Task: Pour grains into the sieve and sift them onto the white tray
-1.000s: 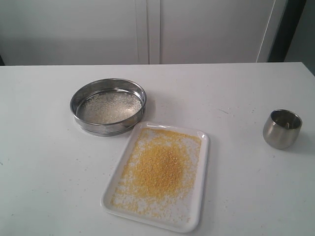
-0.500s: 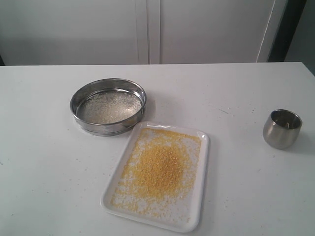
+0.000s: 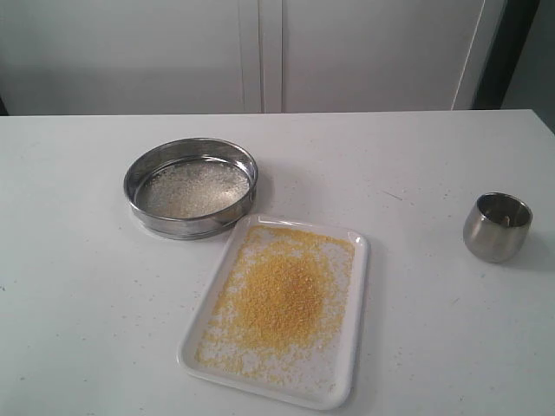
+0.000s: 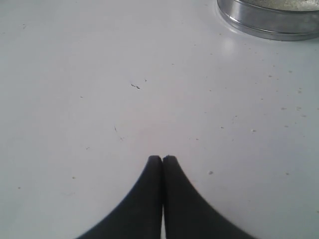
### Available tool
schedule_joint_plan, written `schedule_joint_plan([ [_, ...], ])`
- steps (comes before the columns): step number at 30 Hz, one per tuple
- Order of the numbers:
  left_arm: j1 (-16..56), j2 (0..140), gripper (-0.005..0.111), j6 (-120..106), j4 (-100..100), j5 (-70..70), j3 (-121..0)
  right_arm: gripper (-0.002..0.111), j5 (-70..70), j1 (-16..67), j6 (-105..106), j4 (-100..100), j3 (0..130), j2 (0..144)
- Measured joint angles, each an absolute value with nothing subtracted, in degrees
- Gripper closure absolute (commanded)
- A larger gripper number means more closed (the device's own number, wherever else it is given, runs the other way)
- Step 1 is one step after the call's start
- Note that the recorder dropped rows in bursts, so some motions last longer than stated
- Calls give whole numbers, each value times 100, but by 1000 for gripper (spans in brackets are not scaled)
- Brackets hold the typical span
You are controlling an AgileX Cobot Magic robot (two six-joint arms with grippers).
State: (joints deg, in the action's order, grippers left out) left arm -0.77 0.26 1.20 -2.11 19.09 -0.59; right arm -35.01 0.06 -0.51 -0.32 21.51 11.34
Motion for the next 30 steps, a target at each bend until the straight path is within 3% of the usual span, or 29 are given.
schedule_joint_plan([
  [7,-77,26,107,120,-211,1909,-59,108,-3284,6,61,-43,2011,869],
  [12,-77,26,107,120,-211,1909,-59,108,-2985,6,61,-43,1252,94],
  [21,-77,26,107,120,-211,1909,-59,108,-2284,6,0,0,118,35],
  [30,-77,26,107,120,-211,1909,-59,108,-2086,6,0,0,29,35],
])
